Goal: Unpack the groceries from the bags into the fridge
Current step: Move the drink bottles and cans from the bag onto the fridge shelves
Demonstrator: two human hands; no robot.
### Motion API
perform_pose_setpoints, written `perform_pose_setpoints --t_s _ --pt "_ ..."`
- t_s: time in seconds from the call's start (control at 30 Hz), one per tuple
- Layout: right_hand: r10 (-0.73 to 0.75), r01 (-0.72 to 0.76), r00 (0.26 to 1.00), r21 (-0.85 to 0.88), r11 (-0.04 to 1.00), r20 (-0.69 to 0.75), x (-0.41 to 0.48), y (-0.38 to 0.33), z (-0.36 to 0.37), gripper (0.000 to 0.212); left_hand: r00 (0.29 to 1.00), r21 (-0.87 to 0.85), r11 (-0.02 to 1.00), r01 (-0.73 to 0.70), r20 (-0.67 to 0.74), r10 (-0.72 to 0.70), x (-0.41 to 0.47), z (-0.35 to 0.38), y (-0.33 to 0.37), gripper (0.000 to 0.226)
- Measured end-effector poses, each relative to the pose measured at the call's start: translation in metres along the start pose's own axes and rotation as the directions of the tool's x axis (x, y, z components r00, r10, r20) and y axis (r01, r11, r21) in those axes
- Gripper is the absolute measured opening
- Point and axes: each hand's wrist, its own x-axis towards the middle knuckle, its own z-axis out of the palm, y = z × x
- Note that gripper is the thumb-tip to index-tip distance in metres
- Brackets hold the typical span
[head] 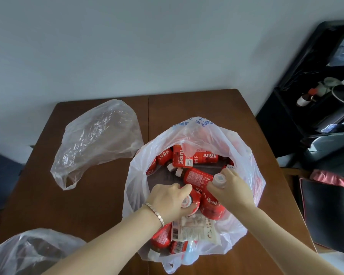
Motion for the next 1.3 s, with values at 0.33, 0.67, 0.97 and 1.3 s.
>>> perform_pose_setpoints --t_s 0.33,0.67,0.97,1.3 --pt "-0.174 0.201 0.977 -0.272 0.941 0.120 -0.015 -0.022 -0.015 0.027 0.994 0.023 0.999 -0.039 -0.098 0.041 -0.005 0.013 0.000 0.047" --pt "-0.067 0.050 0.993 -0.173 0.984 -0.096 -0.073 -0.049 -0.086 0.018 0.992 0.044 0.999 -0.024 -0.119 0.029 0.000 -0.063 -0.008 0.053" --pt "0.183 -0.292 0.884 -0.203 0.934 -0.430 -0.192 -0.030 -0.150 0.026 0.822 0.177 0.847 -0.502 -0.208 0.531 0.012 -0.153 0.097 0.046" --pt "0.535 -0.714 0.503 0.022 0.700 -0.679 -0.438 0.077 -0.188 0.028 0.276 0.262 0.300 -0.917 -0.124 0.953 -0.086 -0.146 0.358 0.050"
